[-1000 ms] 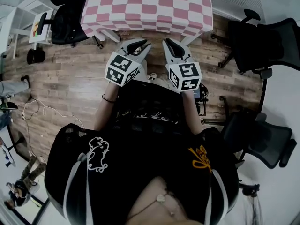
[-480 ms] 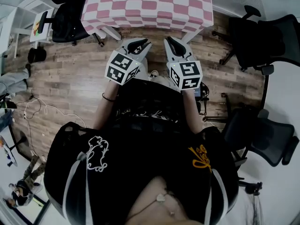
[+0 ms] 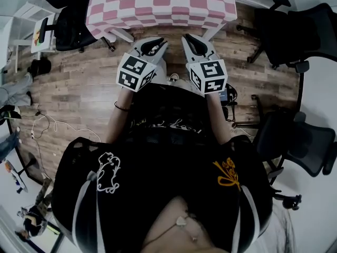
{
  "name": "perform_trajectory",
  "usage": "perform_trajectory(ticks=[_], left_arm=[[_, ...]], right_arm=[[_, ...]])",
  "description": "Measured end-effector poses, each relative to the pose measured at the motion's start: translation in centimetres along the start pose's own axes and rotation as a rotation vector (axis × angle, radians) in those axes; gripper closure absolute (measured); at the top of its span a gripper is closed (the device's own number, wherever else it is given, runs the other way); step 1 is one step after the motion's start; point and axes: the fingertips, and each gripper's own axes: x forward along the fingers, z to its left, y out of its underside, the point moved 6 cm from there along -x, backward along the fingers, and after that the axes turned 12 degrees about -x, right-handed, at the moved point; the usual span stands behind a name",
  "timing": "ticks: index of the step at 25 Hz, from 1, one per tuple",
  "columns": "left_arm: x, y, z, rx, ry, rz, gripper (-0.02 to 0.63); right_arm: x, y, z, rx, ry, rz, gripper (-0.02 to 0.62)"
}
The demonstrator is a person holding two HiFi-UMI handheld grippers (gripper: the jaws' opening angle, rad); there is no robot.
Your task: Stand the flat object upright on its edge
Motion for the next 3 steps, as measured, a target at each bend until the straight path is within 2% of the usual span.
perform_trajectory(ticks=[3], left_arm=[[0.46, -0.21, 0.60, 0.003, -0.007, -0.001, 0.541]], right_arm=[[0.63, -0.02, -0.42, -0.007, -0.003, -0.001, 0.558]])
